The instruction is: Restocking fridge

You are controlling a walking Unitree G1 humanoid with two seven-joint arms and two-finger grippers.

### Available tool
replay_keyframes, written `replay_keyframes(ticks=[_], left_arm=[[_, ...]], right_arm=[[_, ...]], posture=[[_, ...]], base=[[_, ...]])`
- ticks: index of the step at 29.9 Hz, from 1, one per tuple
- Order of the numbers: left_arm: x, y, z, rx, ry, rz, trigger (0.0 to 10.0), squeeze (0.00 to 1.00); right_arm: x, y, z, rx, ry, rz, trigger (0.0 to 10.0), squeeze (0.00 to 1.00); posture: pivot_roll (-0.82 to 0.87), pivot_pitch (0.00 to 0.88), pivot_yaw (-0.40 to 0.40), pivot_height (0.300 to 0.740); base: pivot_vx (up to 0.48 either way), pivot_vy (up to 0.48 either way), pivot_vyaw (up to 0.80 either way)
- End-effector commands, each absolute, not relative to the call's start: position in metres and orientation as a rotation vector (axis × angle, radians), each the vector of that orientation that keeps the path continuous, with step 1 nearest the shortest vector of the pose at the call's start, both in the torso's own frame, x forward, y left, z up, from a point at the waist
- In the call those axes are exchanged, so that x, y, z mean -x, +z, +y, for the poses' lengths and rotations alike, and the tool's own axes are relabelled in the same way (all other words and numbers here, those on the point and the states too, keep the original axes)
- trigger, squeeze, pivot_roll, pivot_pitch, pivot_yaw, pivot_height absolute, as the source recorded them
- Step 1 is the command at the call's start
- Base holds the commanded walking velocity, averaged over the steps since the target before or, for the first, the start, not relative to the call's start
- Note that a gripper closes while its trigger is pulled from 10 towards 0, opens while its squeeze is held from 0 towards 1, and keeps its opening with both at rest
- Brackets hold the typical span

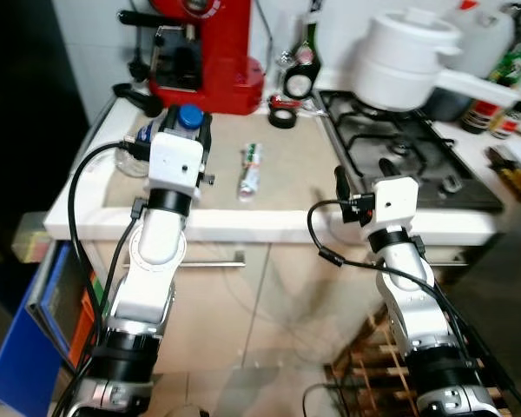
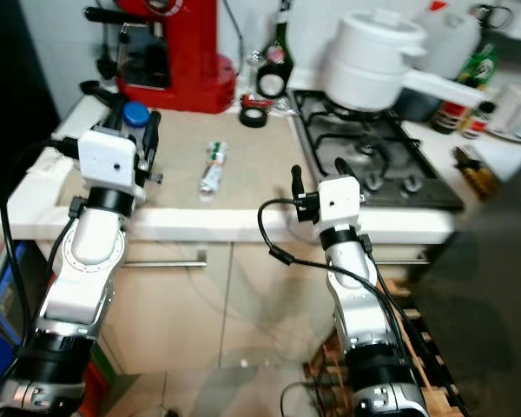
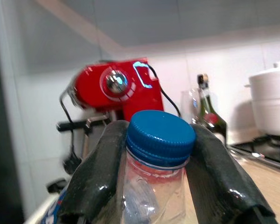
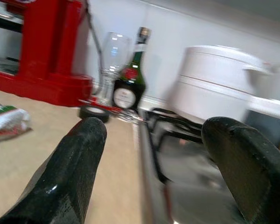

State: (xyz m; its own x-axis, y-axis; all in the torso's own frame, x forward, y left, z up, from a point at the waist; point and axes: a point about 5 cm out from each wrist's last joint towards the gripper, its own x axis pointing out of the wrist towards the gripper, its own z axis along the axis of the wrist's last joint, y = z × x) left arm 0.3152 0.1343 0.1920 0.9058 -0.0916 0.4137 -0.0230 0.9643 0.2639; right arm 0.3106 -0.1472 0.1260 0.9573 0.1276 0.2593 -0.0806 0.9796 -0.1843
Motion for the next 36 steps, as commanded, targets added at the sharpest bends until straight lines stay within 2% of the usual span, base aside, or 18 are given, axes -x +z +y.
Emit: replay_keyframes(ticks=[1,6,36], left_arm=[[-0.317,0.168,0.136,-0.204,-0.025,-0.31,10.0,0.0],[-0.322,0.18,0.137,-0.175,-0.008,-0.336,10.0,0.0],[-0.33,0.191,0.14,-0.175,0.004,-0.385,10.0,0.0]], right_arm=[[-0.312,0.131,-0.149,0.177,0.103,-0.295,10.0,0.0],[-0.311,0.13,-0.149,0.179,0.104,-0.293,10.0,0.0],[-0.309,0.125,-0.148,0.178,0.109,-0.282,10.0,0.0]], posture=[[0.03,0.0,-0.087,0.74],[0.03,0.0,-0.085,0.74],[0.04,0.0,-0.089,0.74]], base=[[0.0,0.0,0.0],[-0.048,0.0,0.0],[-0.28,0.0,0.0]])
